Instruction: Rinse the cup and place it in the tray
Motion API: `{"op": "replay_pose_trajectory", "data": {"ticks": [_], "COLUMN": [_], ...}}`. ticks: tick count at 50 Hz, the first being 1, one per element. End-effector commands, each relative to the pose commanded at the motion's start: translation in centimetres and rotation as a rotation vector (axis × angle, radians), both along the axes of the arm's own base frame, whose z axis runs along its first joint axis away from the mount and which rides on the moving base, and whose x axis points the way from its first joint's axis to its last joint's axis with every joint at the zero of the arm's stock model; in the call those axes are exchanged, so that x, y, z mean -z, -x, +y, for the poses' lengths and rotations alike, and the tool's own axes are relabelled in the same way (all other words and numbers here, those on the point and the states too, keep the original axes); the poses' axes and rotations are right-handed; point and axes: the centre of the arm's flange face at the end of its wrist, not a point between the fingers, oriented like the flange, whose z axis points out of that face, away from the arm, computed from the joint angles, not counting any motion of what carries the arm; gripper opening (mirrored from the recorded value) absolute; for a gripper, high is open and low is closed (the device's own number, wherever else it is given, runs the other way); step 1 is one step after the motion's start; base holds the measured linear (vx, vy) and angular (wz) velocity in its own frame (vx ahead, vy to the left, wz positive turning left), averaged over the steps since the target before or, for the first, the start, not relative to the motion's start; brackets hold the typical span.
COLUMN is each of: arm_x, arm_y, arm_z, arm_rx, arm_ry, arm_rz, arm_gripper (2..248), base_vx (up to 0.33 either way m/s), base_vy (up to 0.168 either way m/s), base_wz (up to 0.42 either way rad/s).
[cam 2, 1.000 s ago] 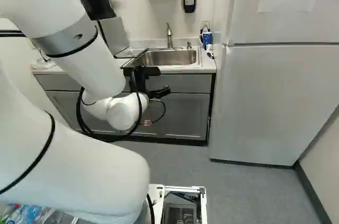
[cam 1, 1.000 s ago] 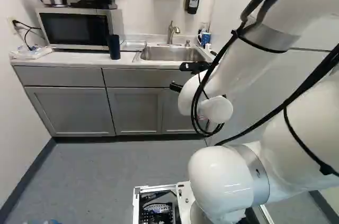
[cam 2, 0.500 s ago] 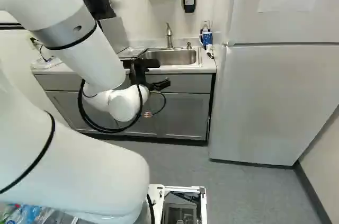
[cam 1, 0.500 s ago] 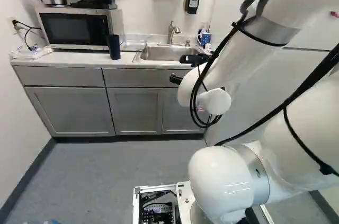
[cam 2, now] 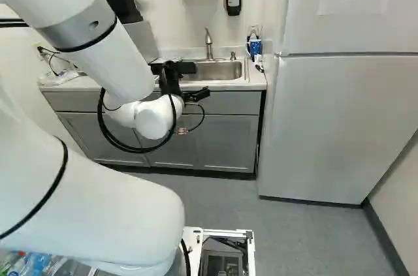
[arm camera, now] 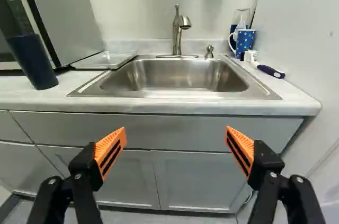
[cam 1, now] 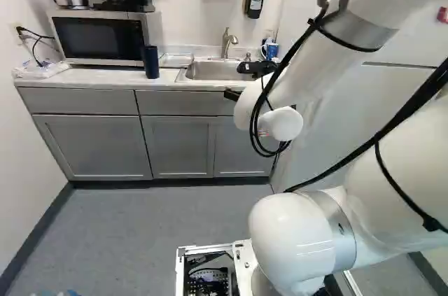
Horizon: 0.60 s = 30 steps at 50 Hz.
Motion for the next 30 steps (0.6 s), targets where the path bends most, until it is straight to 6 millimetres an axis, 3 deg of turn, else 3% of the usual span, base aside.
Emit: {"op": "replay_pose_trajectory", "data": {"ticks": [30], "arm_x": [-3.2], "arm_y": [-2.5], "arm_z": [0.4], "arm_rx": [-0.012], "arm_ry": [-0.001], "arm_rz": [-0.069], "arm_gripper": [247], "base_vx": [0.000], "base_vy": [0.000], "base_wz": [0.000]}}
